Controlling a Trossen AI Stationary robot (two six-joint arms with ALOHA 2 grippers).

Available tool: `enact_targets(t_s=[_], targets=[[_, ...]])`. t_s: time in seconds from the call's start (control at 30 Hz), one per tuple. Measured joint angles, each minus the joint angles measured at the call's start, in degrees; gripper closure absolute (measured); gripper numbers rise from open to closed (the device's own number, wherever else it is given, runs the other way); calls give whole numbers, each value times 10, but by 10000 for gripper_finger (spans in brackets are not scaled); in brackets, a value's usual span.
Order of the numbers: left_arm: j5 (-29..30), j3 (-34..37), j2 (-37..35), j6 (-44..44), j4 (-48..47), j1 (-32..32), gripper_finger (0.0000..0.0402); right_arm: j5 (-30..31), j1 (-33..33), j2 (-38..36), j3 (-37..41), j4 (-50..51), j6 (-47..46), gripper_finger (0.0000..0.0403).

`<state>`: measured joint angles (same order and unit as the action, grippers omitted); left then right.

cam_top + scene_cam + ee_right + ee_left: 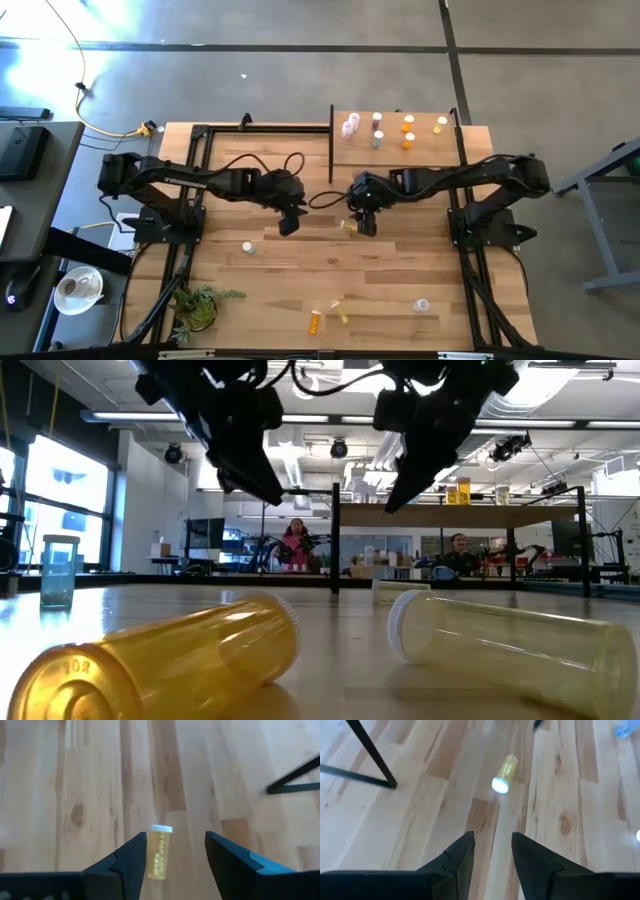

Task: Pick and place medicine bottles onto shelf by color
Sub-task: Put the top yellow pill bottle on the shelf aligned with the other yellow pill bottle

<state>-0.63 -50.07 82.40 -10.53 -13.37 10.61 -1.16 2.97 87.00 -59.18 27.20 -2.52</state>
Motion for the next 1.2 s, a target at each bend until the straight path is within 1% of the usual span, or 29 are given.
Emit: enact_targets(t_s=[0.1, 0.23, 0.47, 0.63, 0.93, 1.03, 1.2], targets=[[0, 31, -14, -17, 31, 0, 280, -20, 3, 24, 0, -17, 0, 211], [-2, 52, -18, -18, 76, 0, 280, -21, 3, 57, 0, -38, 0, 211], [-2, 54, -18, -18, 77, -1, 280, -23, 3, 115, 0, -59, -4, 211], [-2, 54, -18, -17, 77, -1, 280, -39, 3, 146, 0, -73, -18, 211], [-2, 54, -18, -13, 74, -2, 280, -56, 3, 173, 0, -72, -31, 211], [-2, 54, -18, -13, 73, -1, 279, -56, 3, 173, 0, -72, -31, 225], [-2, 54, -18, -13, 73, -1, 279, -58, 3, 173, 0, -69, -37, 281]])
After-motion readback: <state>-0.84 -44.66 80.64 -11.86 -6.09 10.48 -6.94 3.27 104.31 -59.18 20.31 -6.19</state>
